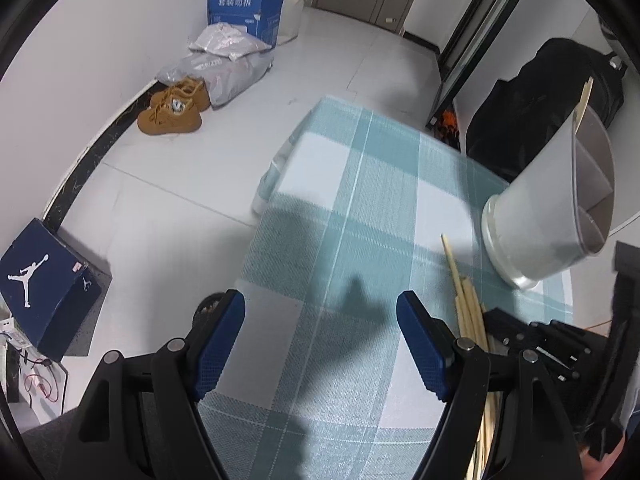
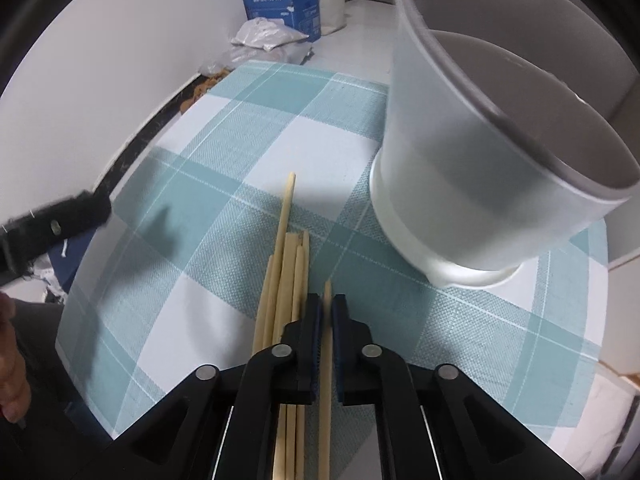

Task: Organize utensils
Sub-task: 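Lift the chopstick with the right tool while the left tool grasps another chopstick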

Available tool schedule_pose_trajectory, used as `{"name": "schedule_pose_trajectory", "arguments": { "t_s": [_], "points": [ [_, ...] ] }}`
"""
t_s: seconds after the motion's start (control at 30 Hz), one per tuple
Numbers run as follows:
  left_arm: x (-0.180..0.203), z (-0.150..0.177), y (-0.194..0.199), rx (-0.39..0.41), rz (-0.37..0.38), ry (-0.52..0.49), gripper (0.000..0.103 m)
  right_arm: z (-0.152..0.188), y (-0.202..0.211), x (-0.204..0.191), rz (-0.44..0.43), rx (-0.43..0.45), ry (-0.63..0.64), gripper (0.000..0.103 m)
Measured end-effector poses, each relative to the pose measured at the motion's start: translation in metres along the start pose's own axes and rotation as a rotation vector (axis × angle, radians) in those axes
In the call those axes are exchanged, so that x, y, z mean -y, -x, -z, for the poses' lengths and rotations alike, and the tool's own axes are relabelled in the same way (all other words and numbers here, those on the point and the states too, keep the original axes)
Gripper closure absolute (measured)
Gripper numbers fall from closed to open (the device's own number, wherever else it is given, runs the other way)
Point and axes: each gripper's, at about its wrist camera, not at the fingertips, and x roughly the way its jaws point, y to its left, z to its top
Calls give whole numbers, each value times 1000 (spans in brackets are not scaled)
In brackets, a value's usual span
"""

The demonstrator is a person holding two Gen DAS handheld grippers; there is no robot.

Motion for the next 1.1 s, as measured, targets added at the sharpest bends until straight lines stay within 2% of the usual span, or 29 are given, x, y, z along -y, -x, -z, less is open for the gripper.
{"name": "schedule_pose_trajectory", "arguments": {
  "t_s": [0.13,0.2,0.27,0.43,0.63,0.77,0.87,1.1],
  "points": [
    [18,7,-1,-20,43,-63,28,7,13,8,-39,67,-35,100],
    [31,12,-1,-2,24,-113,28,14,29,11,-55,111,-63,100],
    [43,17,-6,-21,16,-155,28,20,47,20,-78,171,-98,100],
    [63,28,-15,-71,10,-197,28,33,85,46,-140,319,-193,100],
    [73,34,-21,-115,-6,-224,28,57,113,76,-225,438,-329,99],
    [82,38,-23,-106,-63,-262,28,60,112,88,-257,477,-395,100],
    [86,40,-23,-97,-76,-273,28,66,117,97,-255,490,-413,100],
    [89,38,-28,-120,-97,-282,28,74,139,102,-240,526,-382,99]
  ]
}}
